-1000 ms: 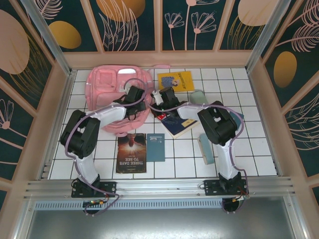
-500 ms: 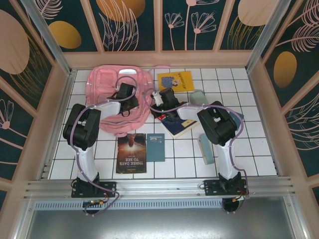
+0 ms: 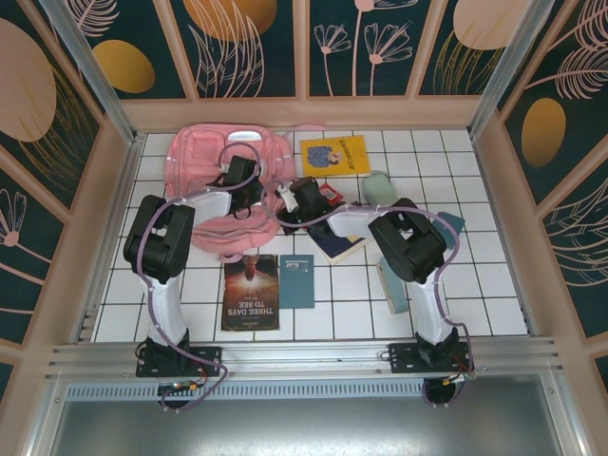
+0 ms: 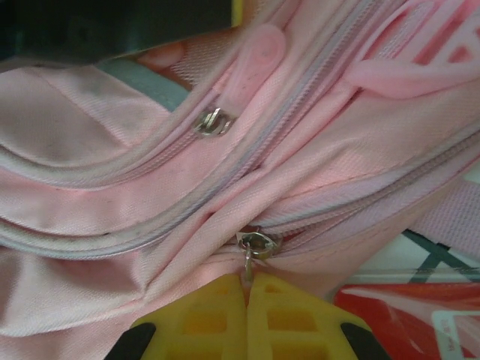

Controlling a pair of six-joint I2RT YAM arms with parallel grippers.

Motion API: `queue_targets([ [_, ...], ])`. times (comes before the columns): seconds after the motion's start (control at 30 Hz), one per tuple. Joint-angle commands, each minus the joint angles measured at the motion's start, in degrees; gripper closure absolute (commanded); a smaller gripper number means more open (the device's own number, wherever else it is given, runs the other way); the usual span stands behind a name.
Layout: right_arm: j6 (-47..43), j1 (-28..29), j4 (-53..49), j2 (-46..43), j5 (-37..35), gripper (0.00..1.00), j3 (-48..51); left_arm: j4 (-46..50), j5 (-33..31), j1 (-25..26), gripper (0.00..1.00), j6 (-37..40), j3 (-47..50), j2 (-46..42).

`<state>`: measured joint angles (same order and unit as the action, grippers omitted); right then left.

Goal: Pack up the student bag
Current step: Unzip the student bag at the top-left of the table.

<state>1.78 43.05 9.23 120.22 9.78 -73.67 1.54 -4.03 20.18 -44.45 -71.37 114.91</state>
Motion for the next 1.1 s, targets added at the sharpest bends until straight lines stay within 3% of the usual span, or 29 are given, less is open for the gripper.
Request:
queue_targets([
  [0.0,-1.99,6.48,-4.46,-2.70,6.21,1.00,1.23,-1.05,3.68,0.39,0.88,-1.90,-0.93,4.92],
  [0.17,-3.12,10.53,-6.31,-4.03,7.02,1.00,0.26,-1.19,3.94,0.38,0.88,-2.89,-1.44,5.25],
  [0.37,-1.79,10.99,-5.20,-5.58,6.00,1.00,1.25,-0.54,4.21,0.43,0.87,-2.67,-1.81,4.36],
  [0.53,0.68,8.51,-4.42,-4.19,7.60,1.00,1.54,1.22,2.17,0.38,0.79,-0.79,2.61,-4.43],
  [0.6,1.40,8.12,-3.34,-4.77,7.86,0.77,2.54,1.70,1.76,0.38,0.75,-0.38,5.77,-9.34],
  [0.73,2.90,7.43,-0.13,-7.97,8.40,0.50,5.92,1.89,2.26,0.56,0.69,-0.62,13.77,-19.60],
  [0.87,6.23,5.16,4.10,-12.17,9.14,0.48,10.57,3.57,0.21,2.95,0.68,-1.08,20.05,-26.66],
  [1.07,16.84,-0.77,14.87,-19.07,12.07,0.48,19.39,4.74,-6.58,10.61,0.67,-2.68,26.43,-34.15],
])
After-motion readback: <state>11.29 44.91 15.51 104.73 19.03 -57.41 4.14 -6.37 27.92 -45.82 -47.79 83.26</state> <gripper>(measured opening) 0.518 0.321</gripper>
